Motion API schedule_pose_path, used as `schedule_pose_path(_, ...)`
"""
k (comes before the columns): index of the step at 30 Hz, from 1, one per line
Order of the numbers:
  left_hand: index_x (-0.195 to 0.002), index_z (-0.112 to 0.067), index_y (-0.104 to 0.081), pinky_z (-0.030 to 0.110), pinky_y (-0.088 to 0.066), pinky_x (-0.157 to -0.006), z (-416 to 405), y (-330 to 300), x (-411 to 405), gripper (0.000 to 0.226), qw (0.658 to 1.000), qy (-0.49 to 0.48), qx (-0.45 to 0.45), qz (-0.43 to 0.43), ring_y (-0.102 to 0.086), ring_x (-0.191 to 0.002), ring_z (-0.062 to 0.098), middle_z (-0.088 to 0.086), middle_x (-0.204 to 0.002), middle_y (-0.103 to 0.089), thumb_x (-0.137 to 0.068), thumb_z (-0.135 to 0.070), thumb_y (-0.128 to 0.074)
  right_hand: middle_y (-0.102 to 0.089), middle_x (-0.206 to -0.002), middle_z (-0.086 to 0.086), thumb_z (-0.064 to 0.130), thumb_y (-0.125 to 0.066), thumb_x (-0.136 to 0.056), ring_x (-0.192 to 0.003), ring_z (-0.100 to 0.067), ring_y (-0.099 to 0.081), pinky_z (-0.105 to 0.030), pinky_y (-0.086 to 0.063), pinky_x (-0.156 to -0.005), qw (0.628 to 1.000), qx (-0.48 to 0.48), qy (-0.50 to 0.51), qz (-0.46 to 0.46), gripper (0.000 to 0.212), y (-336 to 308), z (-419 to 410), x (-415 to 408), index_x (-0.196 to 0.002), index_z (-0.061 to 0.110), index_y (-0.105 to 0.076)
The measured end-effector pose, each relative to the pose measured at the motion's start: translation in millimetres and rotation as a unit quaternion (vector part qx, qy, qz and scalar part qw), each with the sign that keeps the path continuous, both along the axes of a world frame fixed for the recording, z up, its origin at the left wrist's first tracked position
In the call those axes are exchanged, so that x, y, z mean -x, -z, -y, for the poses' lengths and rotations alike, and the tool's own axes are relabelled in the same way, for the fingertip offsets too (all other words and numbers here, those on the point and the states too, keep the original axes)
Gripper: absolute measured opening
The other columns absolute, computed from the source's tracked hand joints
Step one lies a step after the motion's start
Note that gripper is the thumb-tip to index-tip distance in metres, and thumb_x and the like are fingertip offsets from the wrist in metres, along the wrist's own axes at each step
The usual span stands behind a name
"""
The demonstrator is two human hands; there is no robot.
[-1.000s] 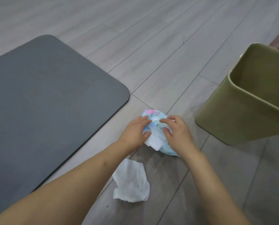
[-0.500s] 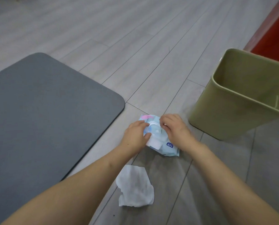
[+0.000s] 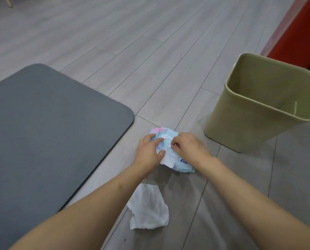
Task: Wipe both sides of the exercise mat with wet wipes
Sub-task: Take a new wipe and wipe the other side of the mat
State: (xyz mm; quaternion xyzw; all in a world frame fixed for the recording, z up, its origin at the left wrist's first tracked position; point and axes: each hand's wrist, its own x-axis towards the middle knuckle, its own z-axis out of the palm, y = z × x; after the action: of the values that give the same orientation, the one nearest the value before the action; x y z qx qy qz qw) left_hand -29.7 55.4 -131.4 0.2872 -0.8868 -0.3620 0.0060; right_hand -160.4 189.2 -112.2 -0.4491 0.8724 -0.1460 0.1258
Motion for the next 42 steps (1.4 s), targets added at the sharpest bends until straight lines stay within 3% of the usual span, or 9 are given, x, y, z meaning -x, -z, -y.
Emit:
schedule_pose_path(5, -0.141, -0.028, -0.058, 0.035, -0.030, -0.119, -1, -1, 1, 0.047, 1.000, -0.017, -0.009, -0.005, -0.029, -0.143, 0.019, -0.003, -0.156, -0.037, -0.095, -0.027, -0.062, -0.059, -0.113, 0.002, 0.029, -0.056, -0.100, -0.106, -0.025, -0.059, -0.033, -0.047, -0.076, 0.997, -0.057, -0.048, -0.020, 0.025, -5, 7, 3, -0.117, 0.029, -0.074)
schedule_pose_path(10, -0.139, -0.026, -0.060, 0.036, -0.028, -0.120, -1, -6, -3, 0.045, 1.000, -0.001, -0.010, -0.023, -0.031, -0.143, 0.019, -0.002, -0.156, -0.039, -0.095, -0.021, -0.060, -0.051, -0.097, 0.002, 0.028, -0.048, -0.102, -0.094, -0.025, -0.052, -0.032, -0.033, -0.063, 0.994, -0.073, -0.058, -0.058, 0.021, -2, 8, 0, -0.102, 0.025, -0.069)
schedule_pose_path(15, -0.129, -0.022, -0.067, 0.032, -0.030, -0.117, 6, -10, -13, 0.037, 0.999, 0.001, 0.008, -0.039, -0.039, -0.139, 0.019, 0.000, -0.149, -0.048, -0.095, -0.015, -0.057, -0.052, -0.088, 0.006, 0.018, -0.041, -0.104, -0.083, -0.022, -0.050, -0.042, -0.045, -0.069, 0.997, 0.042, 0.039, 0.056, 0.016, -13, 10, -2, -0.089, 0.022, -0.047)
schedule_pose_path(21, -0.130, -0.026, -0.066, 0.036, -0.039, -0.111, 14, -15, -17, 0.038, 0.999, 0.017, 0.012, -0.041, -0.050, -0.128, 0.017, -0.005, -0.140, -0.054, -0.094, -0.020, -0.057, -0.060, -0.084, 0.001, 0.022, -0.041, -0.107, -0.076, -0.015, -0.054, -0.026, -0.041, -0.063, 0.971, 0.154, 0.129, 0.131, 0.012, -39, 11, -5, -0.096, 0.024, -0.047)
schedule_pose_path(23, -0.132, -0.030, -0.063, 0.038, -0.039, -0.110, 15, -17, -17, 0.040, 0.999, 0.022, 0.015, -0.032, -0.049, -0.126, 0.018, -0.006, -0.137, -0.054, -0.093, -0.023, -0.057, -0.061, -0.085, 0.002, 0.023, -0.041, -0.108, -0.077, -0.018, -0.056, -0.028, -0.043, -0.065, 0.960, 0.177, 0.151, 0.153, 0.014, -42, 14, -8, -0.095, 0.026, -0.046)
schedule_pose_path(28, -0.140, -0.038, -0.053, 0.040, -0.041, -0.107, 21, -21, -17, 0.047, 0.999, 0.040, 0.027, -0.011, -0.049, -0.124, 0.020, -0.007, -0.138, -0.051, -0.094, -0.030, -0.055, -0.068, -0.085, 0.015, 0.020, -0.040, -0.109, -0.080, -0.008, -0.059, -0.027, -0.046, -0.069, 0.933, 0.266, 0.172, 0.171, 0.019, -60, 12, -13, -0.093, 0.028, -0.045)
schedule_pose_path(32, -0.145, -0.038, -0.048, 0.043, -0.044, -0.106, 21, -23, -14, 0.050, 0.999, 0.042, 0.000, -0.003, -0.050, -0.125, 0.020, -0.004, -0.139, -0.047, -0.096, -0.030, -0.054, -0.070, -0.087, 0.007, 0.017, -0.039, -0.108, -0.090, -0.017, -0.065, -0.037, -0.050, -0.078, 0.926, 0.311, 0.145, 0.159, 0.015, -82, 15, -18, -0.098, 0.024, -0.047)
schedule_pose_path(36, -0.145, -0.037, -0.048, 0.038, -0.045, -0.104, 22, -25, -11, 0.050, 0.999, 0.052, -0.003, 0.001, -0.049, -0.126, 0.019, -0.003, -0.141, -0.046, -0.096, -0.028, -0.054, -0.065, -0.079, 0.001, 0.015, -0.041, -0.108, -0.079, -0.021, -0.066, -0.037, -0.053, -0.071, 0.901, 0.370, 0.156, 0.164, 0.016, -106, 16, -16, -0.097, 0.025, -0.047)
schedule_pose_path(42, -0.147, -0.028, -0.050, 0.028, -0.036, -0.109, 25, -26, -6, 0.051, 0.997, 0.079, 0.001, 0.000, -0.046, -0.135, 0.019, -0.001, -0.151, -0.045, -0.098, -0.016, -0.054, -0.064, -0.079, 0.000, 0.016, -0.045, -0.108, -0.065, -0.015, -0.053, -0.035, -0.045, -0.062, 0.902, 0.385, 0.134, 0.143, 0.019, -127, 15, -8, -0.095, 0.029, -0.049)
